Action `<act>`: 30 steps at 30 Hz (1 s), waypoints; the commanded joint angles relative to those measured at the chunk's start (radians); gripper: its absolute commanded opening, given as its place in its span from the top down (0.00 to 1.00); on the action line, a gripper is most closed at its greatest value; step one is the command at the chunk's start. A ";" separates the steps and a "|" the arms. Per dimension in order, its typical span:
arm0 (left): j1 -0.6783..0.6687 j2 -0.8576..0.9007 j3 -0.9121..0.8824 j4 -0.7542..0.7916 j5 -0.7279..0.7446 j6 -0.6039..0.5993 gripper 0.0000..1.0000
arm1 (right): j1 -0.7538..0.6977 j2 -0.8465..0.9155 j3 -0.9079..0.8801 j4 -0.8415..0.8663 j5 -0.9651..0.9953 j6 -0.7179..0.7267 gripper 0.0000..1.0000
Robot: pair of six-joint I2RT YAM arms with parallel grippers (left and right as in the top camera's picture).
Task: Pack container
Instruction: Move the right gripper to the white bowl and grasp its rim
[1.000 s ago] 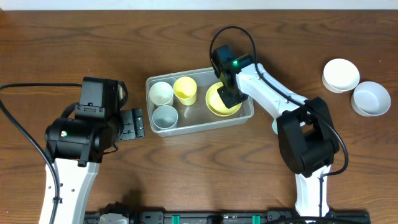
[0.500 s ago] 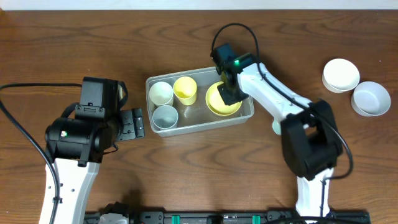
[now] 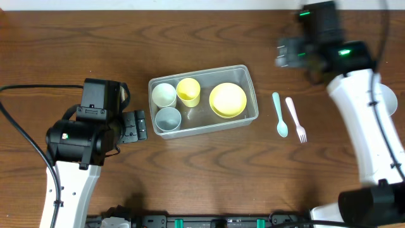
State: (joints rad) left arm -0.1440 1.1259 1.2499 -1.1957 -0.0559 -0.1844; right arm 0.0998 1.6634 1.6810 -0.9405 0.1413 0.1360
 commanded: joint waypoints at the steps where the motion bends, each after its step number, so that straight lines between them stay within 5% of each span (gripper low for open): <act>1: 0.006 0.004 -0.005 0.001 -0.005 -0.013 0.09 | -0.150 0.039 -0.009 0.018 -0.061 -0.064 0.06; 8: 0.006 0.004 -0.005 0.001 -0.005 -0.013 0.09 | -0.350 0.153 -0.009 0.062 -0.135 -0.190 0.01; 23: 0.006 0.004 -0.005 0.001 -0.005 -0.013 0.09 | -0.359 0.467 -0.009 0.097 -0.111 -0.249 0.01; 30: 0.006 0.004 -0.005 0.001 -0.005 -0.013 0.09 | -0.357 0.507 -0.009 0.112 -0.113 -0.250 0.16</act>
State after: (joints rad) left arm -0.1440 1.1259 1.2499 -1.1957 -0.0559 -0.1844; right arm -0.2642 2.1559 1.6730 -0.8333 0.0322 -0.1089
